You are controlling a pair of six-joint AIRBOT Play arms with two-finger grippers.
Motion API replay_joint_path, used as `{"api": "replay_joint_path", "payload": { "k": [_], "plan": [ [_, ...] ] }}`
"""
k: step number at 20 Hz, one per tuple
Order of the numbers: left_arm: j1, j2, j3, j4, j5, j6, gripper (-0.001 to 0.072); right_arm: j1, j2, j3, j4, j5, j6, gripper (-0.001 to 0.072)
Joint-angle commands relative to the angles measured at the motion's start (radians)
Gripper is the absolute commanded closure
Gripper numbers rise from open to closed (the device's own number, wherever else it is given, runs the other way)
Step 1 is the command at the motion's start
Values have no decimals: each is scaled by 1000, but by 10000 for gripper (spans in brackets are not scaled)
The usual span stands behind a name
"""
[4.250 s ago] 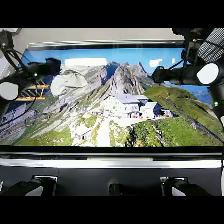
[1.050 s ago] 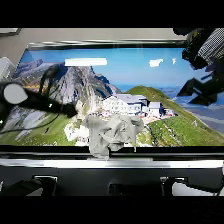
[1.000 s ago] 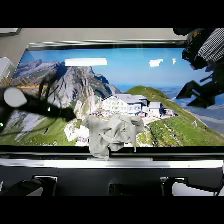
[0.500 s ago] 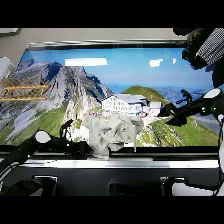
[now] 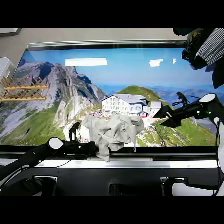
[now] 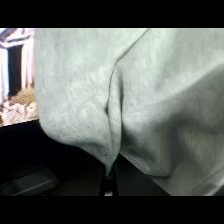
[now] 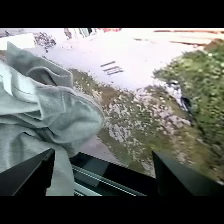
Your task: Fold the clothes and pants, and hang the long-sleeved shirts on hangers.
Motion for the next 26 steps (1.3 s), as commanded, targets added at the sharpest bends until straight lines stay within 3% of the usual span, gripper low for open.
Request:
{"api": "replay_joint_path", "payload": {
  "k": [1,5,8,9,10,11,12,15,18,22,26],
  "plan": [
    [-16,33,21,11,35,29,687,66,-23,-32,-10,-31,-32,3],
    [-16,44,24,35,6,4,687,230,-93,-54,67,-191,-48,3],
    [-15,76,30,36,6,5,687,307,-156,-54,134,-226,-45,8],
    [-15,90,33,39,8,5,687,327,-169,-54,138,-236,-32,63],
    [-10,101,38,38,6,4,687,341,-171,-54,138,-246,-29,233],
    [4,108,45,39,0,5,687,344,-170,-47,139,-245,-29,503],
    [26,113,54,42,-6,9,687,342,-166,-34,137,-227,-28,659],
    [162,155,187,257,-145,7,688,298,-86,87,26,-205,-9,661],
    [352,230,486,493,-331,8,688,183,45,343,-39,-206,-5,660],
    [572,308,984,525,-354,8,686,35,249,692,-43,-261,-14,660],
    [649,354,1287,528,-351,8,686,-8,478,804,-103,-377,-45,660]
  ]
}}
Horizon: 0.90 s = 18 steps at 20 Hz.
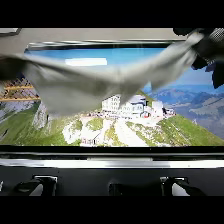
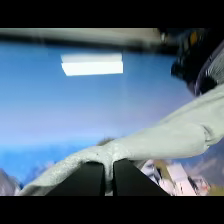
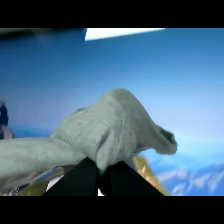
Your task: Fold the clothes and pants, and hang the long-sleeved shirts on hangers.
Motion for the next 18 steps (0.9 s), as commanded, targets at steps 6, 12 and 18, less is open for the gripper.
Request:
{"api": "replay_joint_path", "payload": {
  "k": [6,12,18],
  "plan": [
    [117,138,288,60,69,0,686,-39,348,98,-349,-113,146,660],
    [115,127,199,153,-204,-106,686,-39,369,77,-463,412,245,660],
    [41,-26,-529,135,37,-26,686,-27,147,-496,-445,351,229,661]
  ]
}}
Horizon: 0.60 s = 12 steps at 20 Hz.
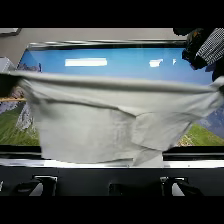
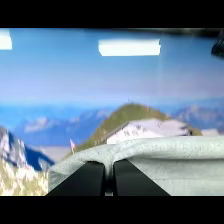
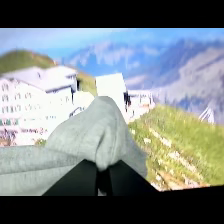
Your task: Fold the clothes and pants, and hang the long-sleeved shirts on hangers.
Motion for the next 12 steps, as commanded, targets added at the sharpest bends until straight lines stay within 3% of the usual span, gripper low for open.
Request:
{"api": "replay_joint_path", "payload": {
  "k": [1,4,7,9,12],
  "plan": [
    [-32,-142,-352,-37,279,27,686,38,-190,-275,16,-167,0,661],
    [-31,-399,-320,-129,507,27,686,150,-448,-243,103,-556,6,660],
    [-32,-608,-200,-168,539,26,684,196,-619,-208,199,-878,100,659],
    [-44,-705,-128,-208,536,27,683,195,-689,-208,259,-948,202,659],
    [-91,-782,-69,-228,529,27,681,198,-766,-208,335,-916,219,659]
  ]
}}
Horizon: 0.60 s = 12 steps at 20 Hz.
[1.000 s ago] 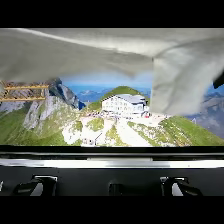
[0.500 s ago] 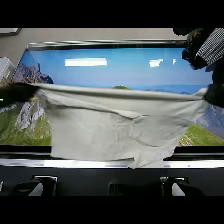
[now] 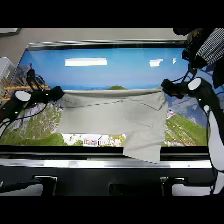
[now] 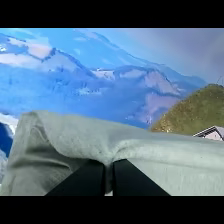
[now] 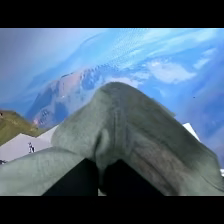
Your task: Fold the clothes and pants, and hang the long-sleeved shirts on hangers.
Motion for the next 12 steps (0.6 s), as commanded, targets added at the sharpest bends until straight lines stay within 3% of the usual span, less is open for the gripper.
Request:
{"api": "replay_joint_path", "payload": {
  "k": [1,2,3,4,6,7,8,9,10,12],
  "plan": [
    [-37,-103,71,-42,-5,2,617,11,-85,1,101,-92,50,652],
    [-30,-97,97,-37,-68,2,339,-3,-66,18,101,-74,13,485],
    [-6,-87,138,-16,-186,2,-3,-31,-42,55,100,-11,-34,217],
    [30,-76,193,47,-338,23,10,-80,-12,111,96,108,-108,89],
    [126,-50,295,248,-659,21,16,-212,34,216,63,426,-208,121],
    [185,-39,312,313,-794,20,75,-280,50,233,35,572,-227,129],
    [245,-36,302,347,-883,21,224,-341,60,227,-7,691,-222,140],
    [306,-36,270,352,-924,20,270,-394,60,211,-47,799,-208,148],
    [362,-36,210,327,-925,20,268,-428,60,182,-69,862,-199,170],
    [438,-43,62,228,-897,52,191,-455,60,103,-76,934,-200,184]
  ]
}}
